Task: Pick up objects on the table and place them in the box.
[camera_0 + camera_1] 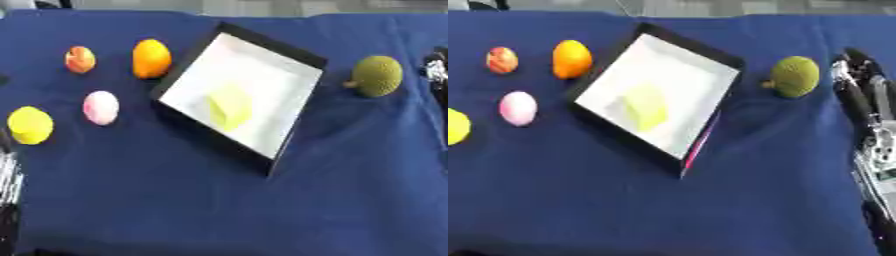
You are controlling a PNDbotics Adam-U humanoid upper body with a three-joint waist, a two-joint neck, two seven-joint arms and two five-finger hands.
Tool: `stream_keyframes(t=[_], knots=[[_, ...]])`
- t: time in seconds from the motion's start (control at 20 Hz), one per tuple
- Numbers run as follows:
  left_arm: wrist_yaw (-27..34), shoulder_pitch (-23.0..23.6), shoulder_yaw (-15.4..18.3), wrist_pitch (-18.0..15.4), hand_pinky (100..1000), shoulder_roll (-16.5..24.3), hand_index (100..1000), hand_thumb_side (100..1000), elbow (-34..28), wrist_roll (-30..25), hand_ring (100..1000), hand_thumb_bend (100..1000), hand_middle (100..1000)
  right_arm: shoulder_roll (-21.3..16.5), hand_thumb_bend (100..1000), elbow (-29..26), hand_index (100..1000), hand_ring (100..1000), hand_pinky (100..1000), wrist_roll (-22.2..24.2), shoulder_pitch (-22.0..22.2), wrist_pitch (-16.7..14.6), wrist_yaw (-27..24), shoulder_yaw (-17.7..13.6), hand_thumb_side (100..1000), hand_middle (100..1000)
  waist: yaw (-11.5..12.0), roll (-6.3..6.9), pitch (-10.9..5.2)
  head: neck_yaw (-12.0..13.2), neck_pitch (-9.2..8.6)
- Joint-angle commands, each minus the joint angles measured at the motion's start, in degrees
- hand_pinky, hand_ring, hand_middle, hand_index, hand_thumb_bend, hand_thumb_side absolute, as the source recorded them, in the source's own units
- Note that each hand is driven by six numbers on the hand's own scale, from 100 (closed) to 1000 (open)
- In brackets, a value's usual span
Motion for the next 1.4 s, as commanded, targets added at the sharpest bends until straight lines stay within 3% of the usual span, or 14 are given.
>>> stream_keyframes(t=[0.05,0.45,0.6,0.8,1.0,1.15,1.4], knots=[[0.16,-0.34,0.32,-0.07,694,1.69,796,671,-1.13,-0.14,812,139,759,-1.34,100,-0.91,902,840,978,0.06,-0.62,-0.12,-0.07,-0.28,675,812,-0.12,0.30,-2.93,-0.08,-0.42],[-0.14,-1.11,0.26,-0.17,698,2.17,800,660,-1.66,-0.25,817,142,764,-1.25,100,-0.96,902,840,978,-0.17,-0.70,-0.17,-0.12,-0.53,678,812,-1.07,0.34,-2.82,-0.29,-0.32],[-1.23,-2.27,-0.34,0.35,705,4.22,812,621,-3.14,-1.54,830,135,776,-1.37,100,-0.95,902,840,978,-0.30,-0.59,-0.21,-0.19,-0.66,672,812,-1.44,0.49,-3.05,-0.53,-0.18],[-4.55,-4.77,-2.20,4.06,734,13.51,830,532,-5.06,-6.30,859,132,798,-1.73,100,-0.79,902,840,978,-0.18,-0.21,-0.16,-0.09,-0.53,675,812,-1.46,1.00,-3.52,-0.56,0.21],[-6.28,-6.20,-6.01,11.41,796,26.46,871,462,-4.39,-14.89,900,173,839,-2.20,100,-0.59,902,840,978,-0.06,0.19,-0.11,0.12,-0.38,678,812,-1.45,1.62,-3.66,-0.58,0.65],[-6.69,-7.40,-9.13,16.93,827,35.76,895,421,-1.52,-23.36,911,255,856,-2.59,100,-0.48,902,841,978,0.02,0.48,-0.06,0.26,-0.28,681,812,-1.47,2.02,-3.76,-0.56,0.95],[-9.07,-9.60,-13.70,22.12,883,45.33,927,435,3.43,-36.92,933,474,884,-2.87,100,-0.36,902,841,978,0.25,0.67,0.01,0.46,-0.04,684,812,-1.67,2.46,-3.84,-0.23,1.34]])
